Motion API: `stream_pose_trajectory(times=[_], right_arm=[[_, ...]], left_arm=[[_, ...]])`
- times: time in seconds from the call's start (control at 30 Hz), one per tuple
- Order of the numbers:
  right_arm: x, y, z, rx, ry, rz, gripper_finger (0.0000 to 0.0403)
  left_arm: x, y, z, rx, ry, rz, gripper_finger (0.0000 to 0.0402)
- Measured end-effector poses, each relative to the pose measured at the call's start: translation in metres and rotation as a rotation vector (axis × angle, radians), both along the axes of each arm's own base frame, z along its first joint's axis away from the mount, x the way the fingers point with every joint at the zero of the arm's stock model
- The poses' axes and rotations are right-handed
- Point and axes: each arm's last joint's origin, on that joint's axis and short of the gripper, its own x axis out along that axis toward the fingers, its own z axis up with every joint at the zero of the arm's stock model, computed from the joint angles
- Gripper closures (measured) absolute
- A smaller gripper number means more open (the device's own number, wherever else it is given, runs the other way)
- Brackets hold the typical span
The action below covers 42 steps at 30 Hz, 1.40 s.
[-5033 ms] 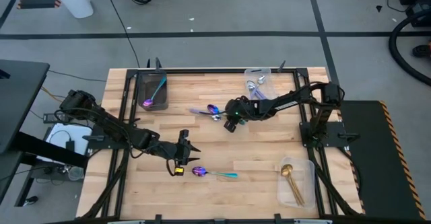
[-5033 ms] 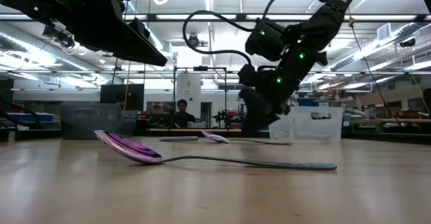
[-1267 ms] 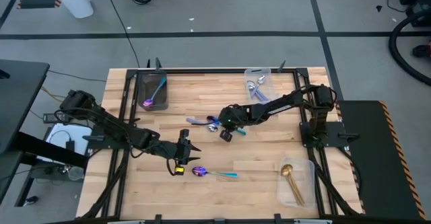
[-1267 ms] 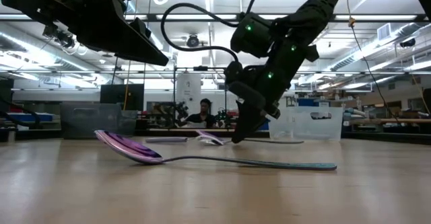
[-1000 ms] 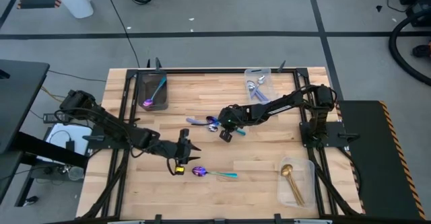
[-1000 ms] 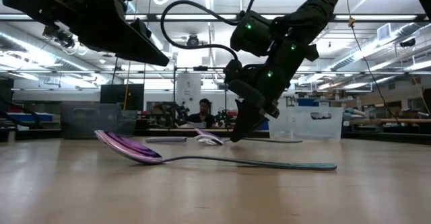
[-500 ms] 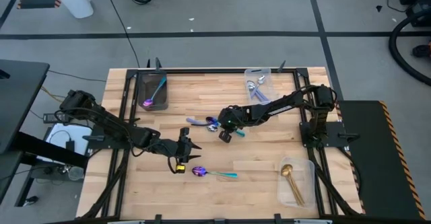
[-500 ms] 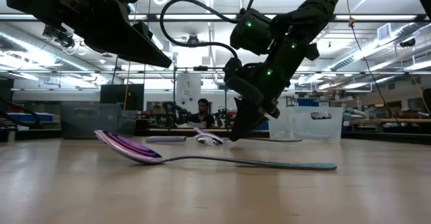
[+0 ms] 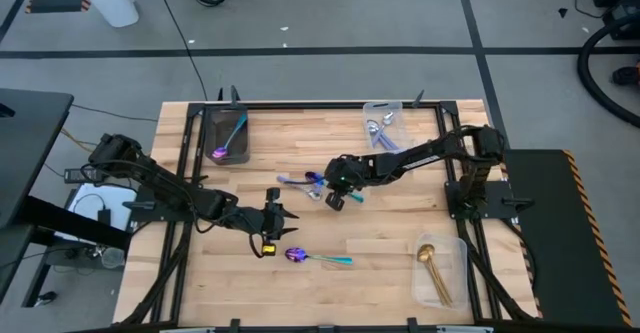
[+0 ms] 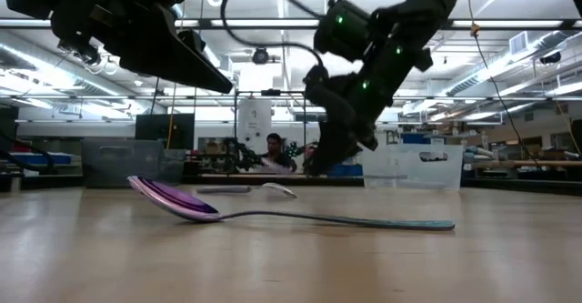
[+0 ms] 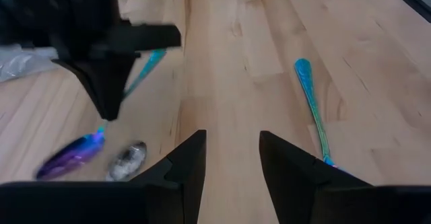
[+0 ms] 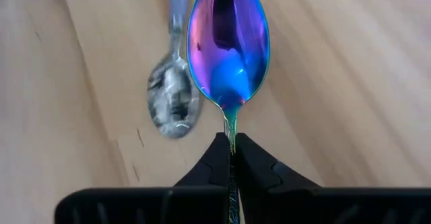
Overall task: Sort silverware by color (type)
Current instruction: Put the blue spoon into the black bin
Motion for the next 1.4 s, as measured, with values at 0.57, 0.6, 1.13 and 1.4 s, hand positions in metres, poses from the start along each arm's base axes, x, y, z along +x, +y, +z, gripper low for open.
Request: stream_pose_trajectory(times=[0.57, 0.6, 1.13, 1.4], right_arm=[[-0.012, 0.01, 0.055, 0.019, -0.159, -0.009, 0.039], [-0.011, 0.012, 0.055, 0.037, -0.166, 0.0, 0.039], [-0.009, 0.026, 0.054, 0.189, -0.185, 0.013, 0.0389], [-0.005, 0.028, 0.054, 0.215, -0.215, 0.016, 0.0387]], left_arm=[[0.0, 0.003, 0.002, 0.213, -0.024, 0.048, 0.0255], [0.0, 0.003, 0.003, 0.232, -0.023, 0.048, 0.0255], [0.015, 0.006, 0.018, 0.381, -0.039, 0.011, 0.0141], [0.046, 0.011, 0.009, 0.493, 0.028, -0.023, 0.0163]])
